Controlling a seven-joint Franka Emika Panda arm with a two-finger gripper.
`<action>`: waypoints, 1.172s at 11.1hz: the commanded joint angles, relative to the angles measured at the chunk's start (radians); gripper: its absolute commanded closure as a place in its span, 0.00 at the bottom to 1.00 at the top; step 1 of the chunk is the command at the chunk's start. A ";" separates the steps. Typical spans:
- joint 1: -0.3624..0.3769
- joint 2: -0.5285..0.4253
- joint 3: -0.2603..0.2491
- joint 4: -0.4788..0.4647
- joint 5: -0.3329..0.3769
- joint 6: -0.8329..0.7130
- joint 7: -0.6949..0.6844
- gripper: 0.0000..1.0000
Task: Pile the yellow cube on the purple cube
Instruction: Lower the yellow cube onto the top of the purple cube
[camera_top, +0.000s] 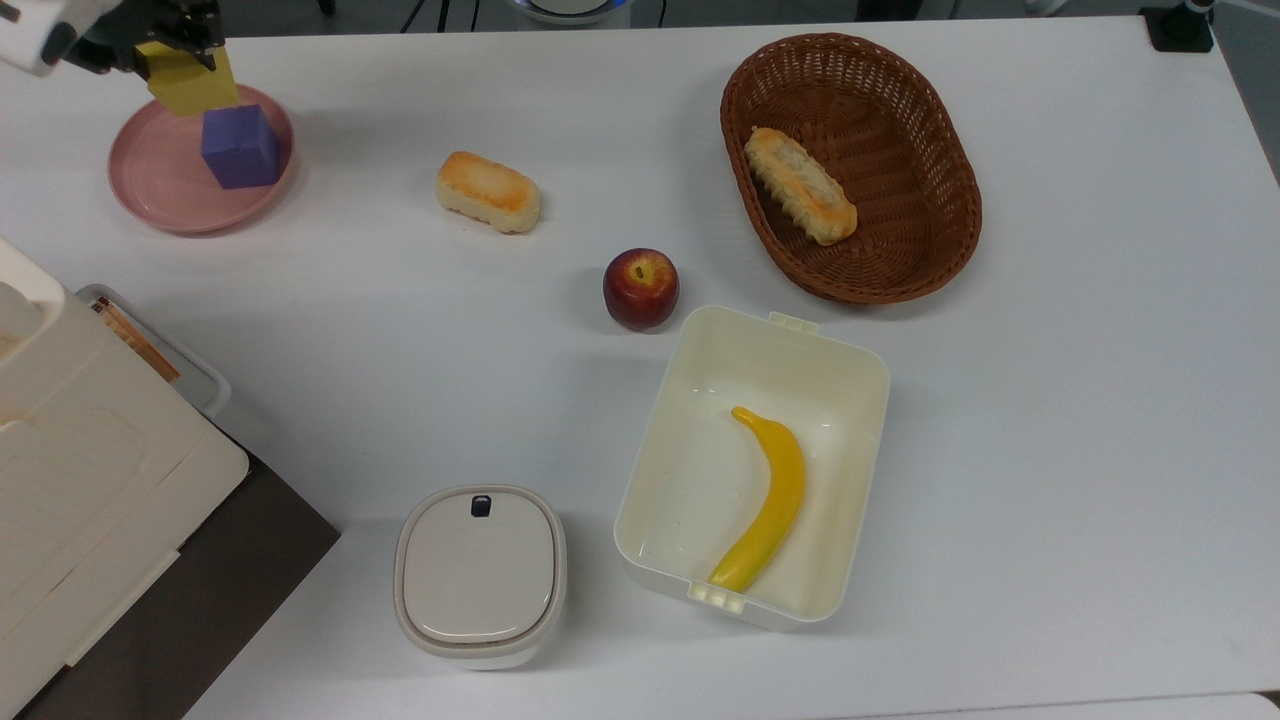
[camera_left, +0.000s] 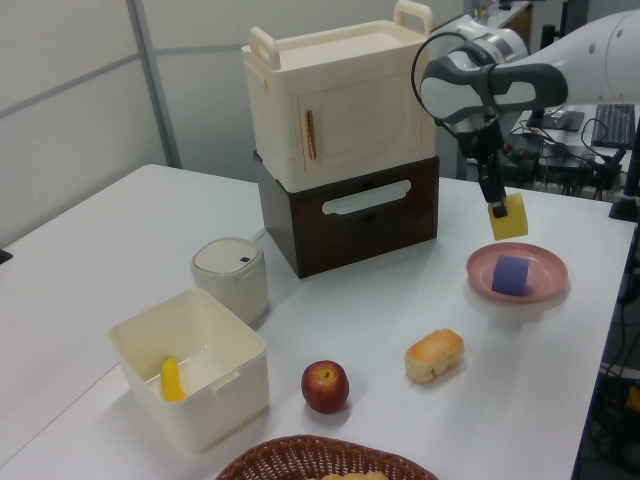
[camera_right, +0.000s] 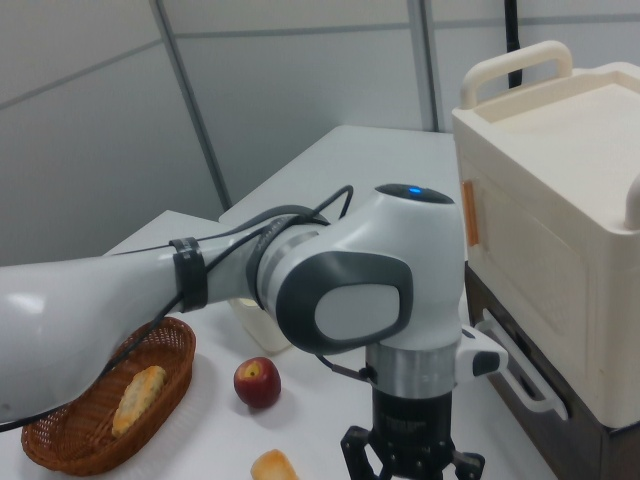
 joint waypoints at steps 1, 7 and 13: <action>-0.003 0.028 -0.001 -0.008 -0.013 -0.014 -0.078 0.81; 0.000 0.086 -0.001 -0.007 -0.021 -0.005 -0.087 0.73; 0.000 0.092 -0.002 -0.001 -0.042 -0.007 -0.082 0.19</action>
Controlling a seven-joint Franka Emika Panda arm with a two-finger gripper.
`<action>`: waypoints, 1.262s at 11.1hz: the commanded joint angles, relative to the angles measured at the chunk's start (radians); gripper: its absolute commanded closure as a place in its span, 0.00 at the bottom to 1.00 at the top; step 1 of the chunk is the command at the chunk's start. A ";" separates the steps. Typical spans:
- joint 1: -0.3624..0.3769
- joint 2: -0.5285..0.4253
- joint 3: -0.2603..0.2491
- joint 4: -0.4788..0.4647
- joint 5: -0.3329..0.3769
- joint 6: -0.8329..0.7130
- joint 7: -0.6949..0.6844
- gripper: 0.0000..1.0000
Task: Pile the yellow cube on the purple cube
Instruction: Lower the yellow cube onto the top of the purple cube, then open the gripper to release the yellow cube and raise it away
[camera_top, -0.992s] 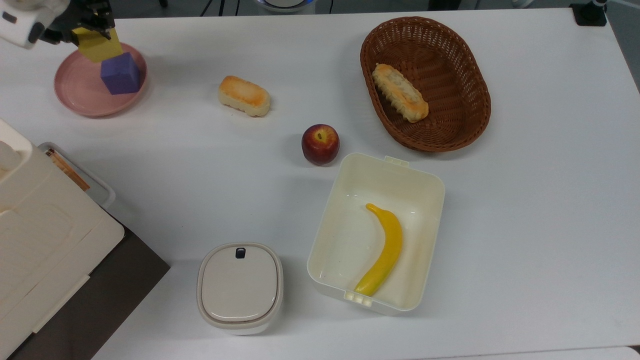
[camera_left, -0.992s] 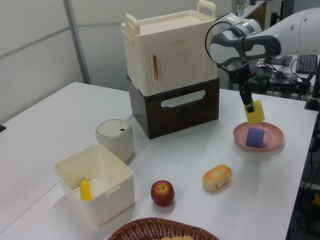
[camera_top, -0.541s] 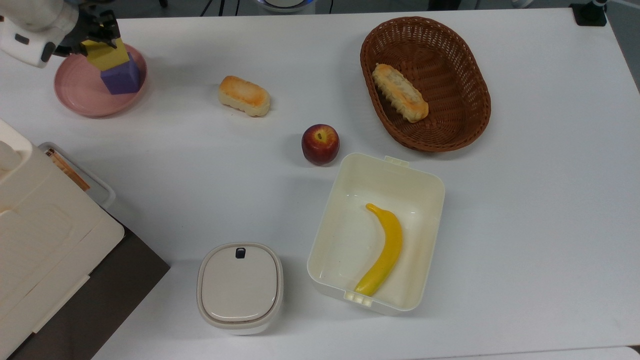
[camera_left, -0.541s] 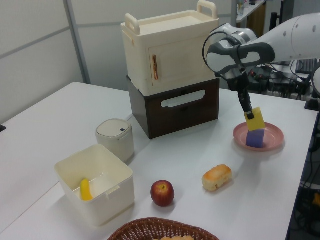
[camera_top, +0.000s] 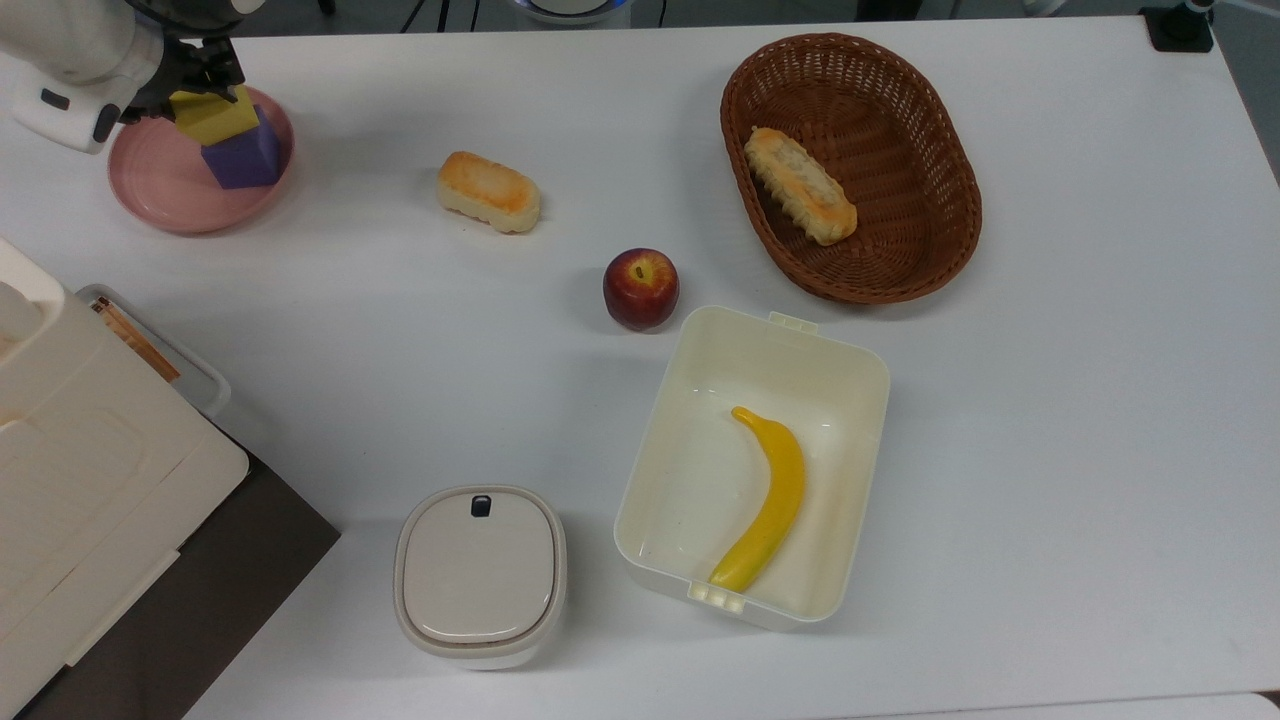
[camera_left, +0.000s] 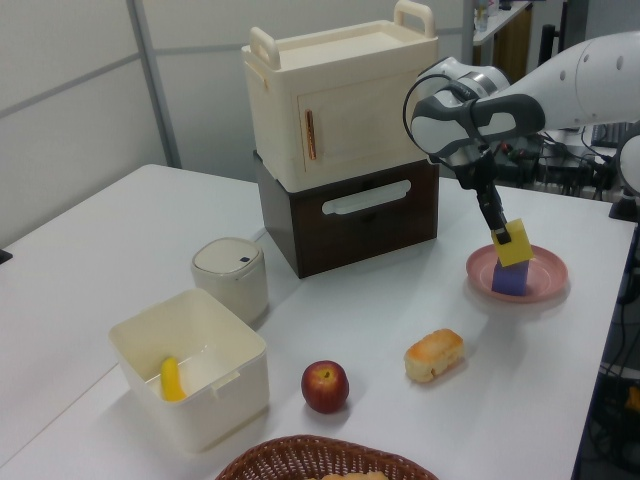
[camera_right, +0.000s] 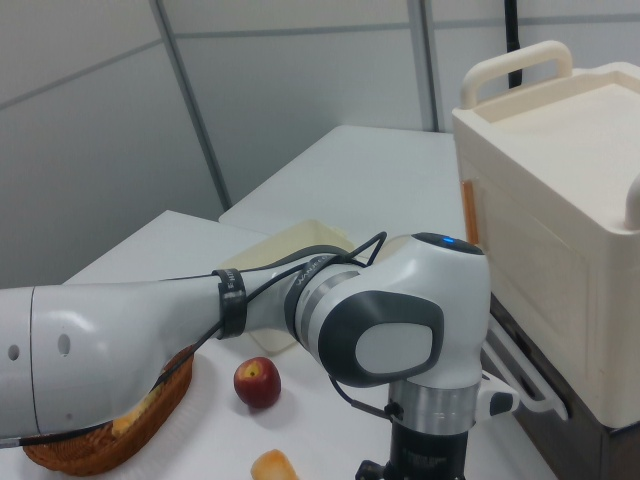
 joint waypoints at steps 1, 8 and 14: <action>0.003 -0.012 -0.001 0.002 -0.018 -0.008 -0.010 0.11; 0.030 -0.044 0.011 0.080 -0.017 -0.054 0.043 0.00; 0.265 -0.088 0.014 0.152 0.066 -0.063 0.588 0.00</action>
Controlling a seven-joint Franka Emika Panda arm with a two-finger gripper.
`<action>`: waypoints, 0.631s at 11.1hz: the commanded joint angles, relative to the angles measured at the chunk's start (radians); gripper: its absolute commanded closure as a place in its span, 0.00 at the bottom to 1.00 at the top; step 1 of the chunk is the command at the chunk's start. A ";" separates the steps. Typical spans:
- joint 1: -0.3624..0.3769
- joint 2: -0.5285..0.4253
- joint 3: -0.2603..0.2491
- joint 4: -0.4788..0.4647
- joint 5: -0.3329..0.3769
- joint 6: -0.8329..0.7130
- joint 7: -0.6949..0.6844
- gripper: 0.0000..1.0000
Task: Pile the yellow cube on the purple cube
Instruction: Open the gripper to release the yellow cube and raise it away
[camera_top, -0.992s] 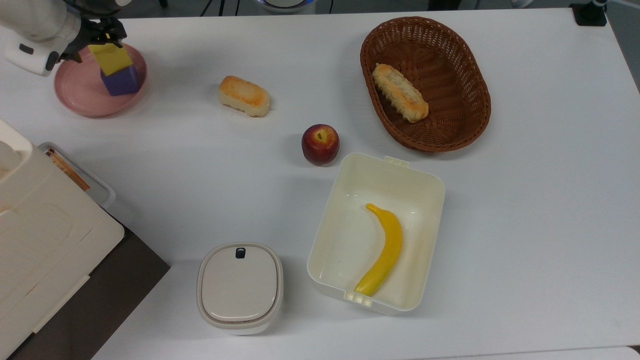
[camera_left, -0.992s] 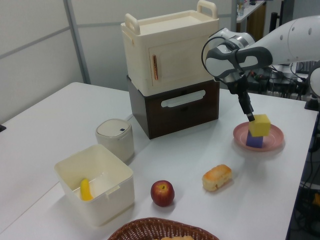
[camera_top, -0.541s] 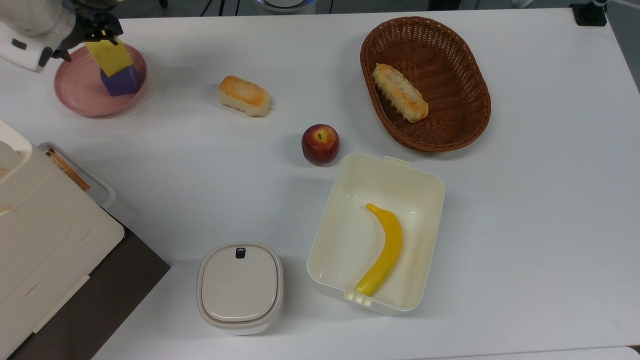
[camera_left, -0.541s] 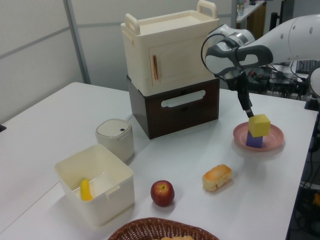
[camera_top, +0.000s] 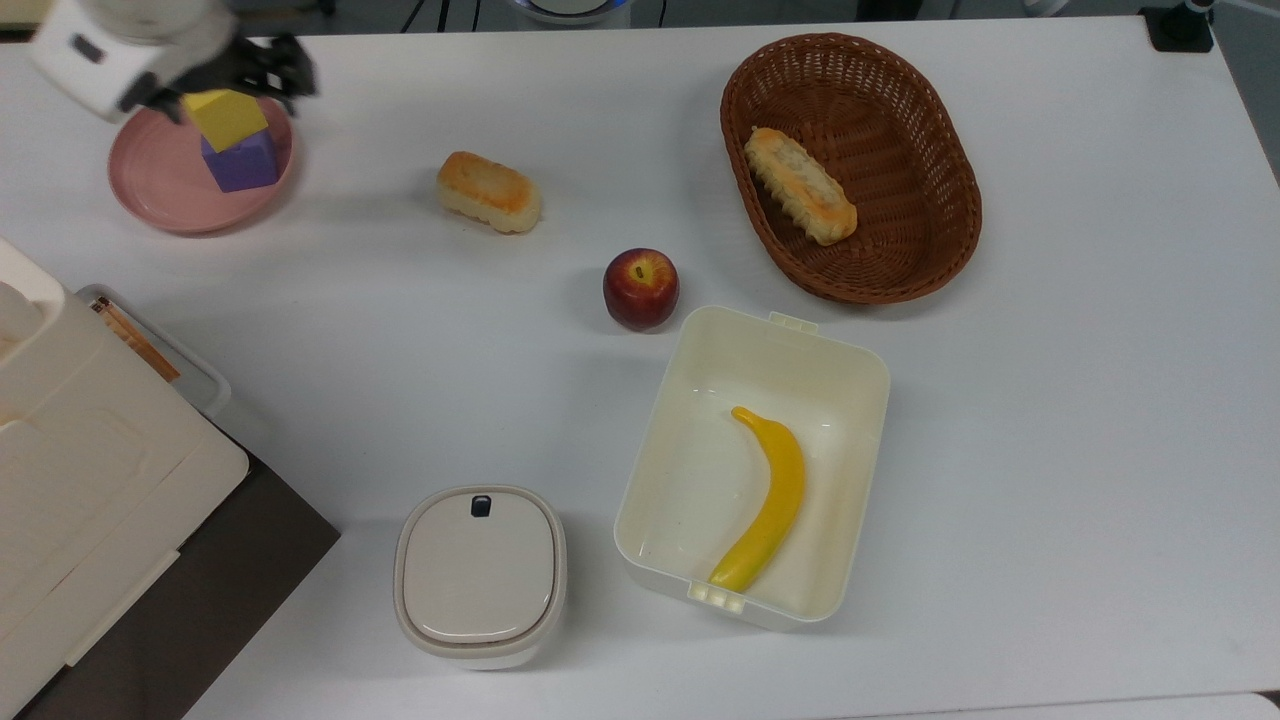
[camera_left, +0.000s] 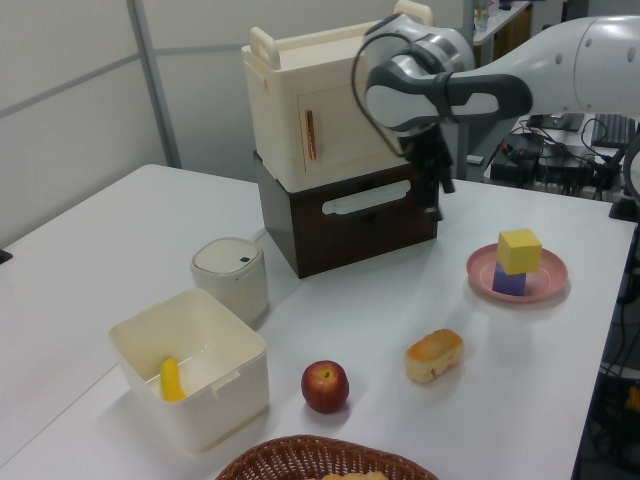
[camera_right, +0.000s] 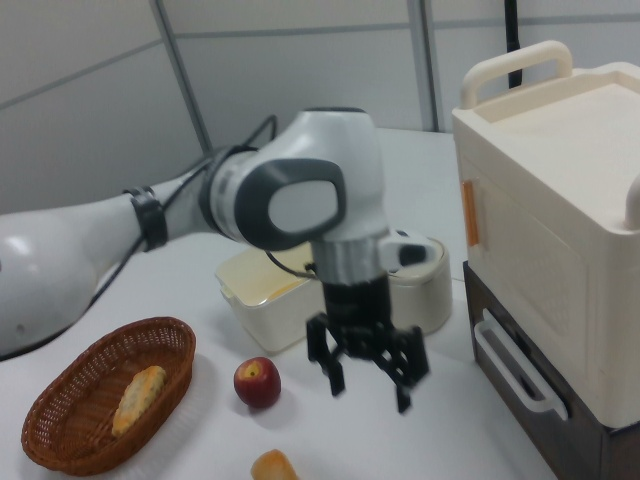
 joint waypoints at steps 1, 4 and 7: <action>0.107 -0.048 -0.007 0.021 0.078 -0.024 0.194 0.00; 0.205 -0.063 -0.007 0.023 0.143 -0.009 0.329 0.00; 0.238 -0.063 -0.006 0.015 0.149 0.065 0.400 0.00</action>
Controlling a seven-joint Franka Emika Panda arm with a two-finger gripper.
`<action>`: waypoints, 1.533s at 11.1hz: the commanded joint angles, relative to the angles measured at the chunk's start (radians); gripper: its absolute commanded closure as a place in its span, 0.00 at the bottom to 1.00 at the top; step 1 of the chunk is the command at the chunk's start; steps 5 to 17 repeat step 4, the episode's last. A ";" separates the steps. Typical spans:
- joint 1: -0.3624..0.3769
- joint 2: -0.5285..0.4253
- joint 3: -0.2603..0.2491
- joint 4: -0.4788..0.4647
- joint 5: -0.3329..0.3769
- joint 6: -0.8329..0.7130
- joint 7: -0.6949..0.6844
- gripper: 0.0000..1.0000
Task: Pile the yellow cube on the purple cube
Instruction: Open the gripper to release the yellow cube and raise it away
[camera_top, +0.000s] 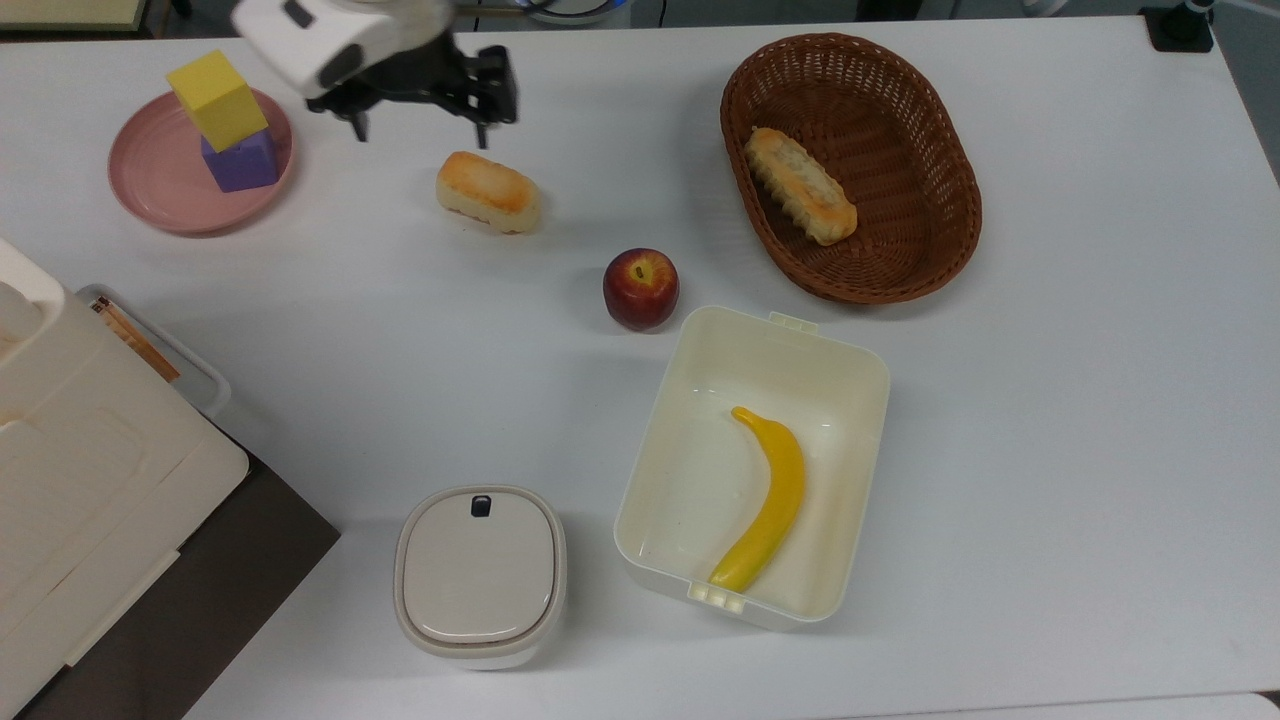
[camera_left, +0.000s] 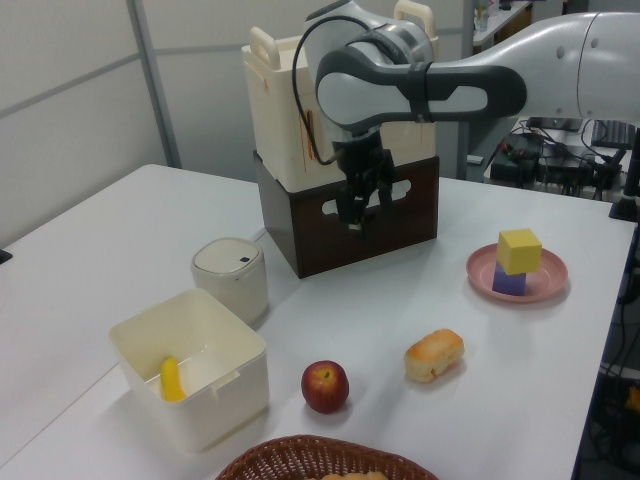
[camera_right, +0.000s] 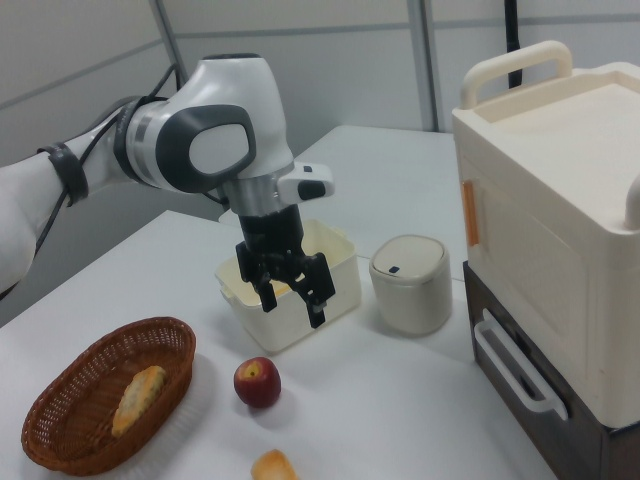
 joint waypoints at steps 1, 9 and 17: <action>0.017 -0.010 -0.003 -0.020 0.022 0.079 0.071 0.00; 0.015 -0.009 -0.001 -0.020 0.033 0.103 0.068 0.00; 0.015 -0.009 -0.001 -0.020 0.033 0.103 0.068 0.00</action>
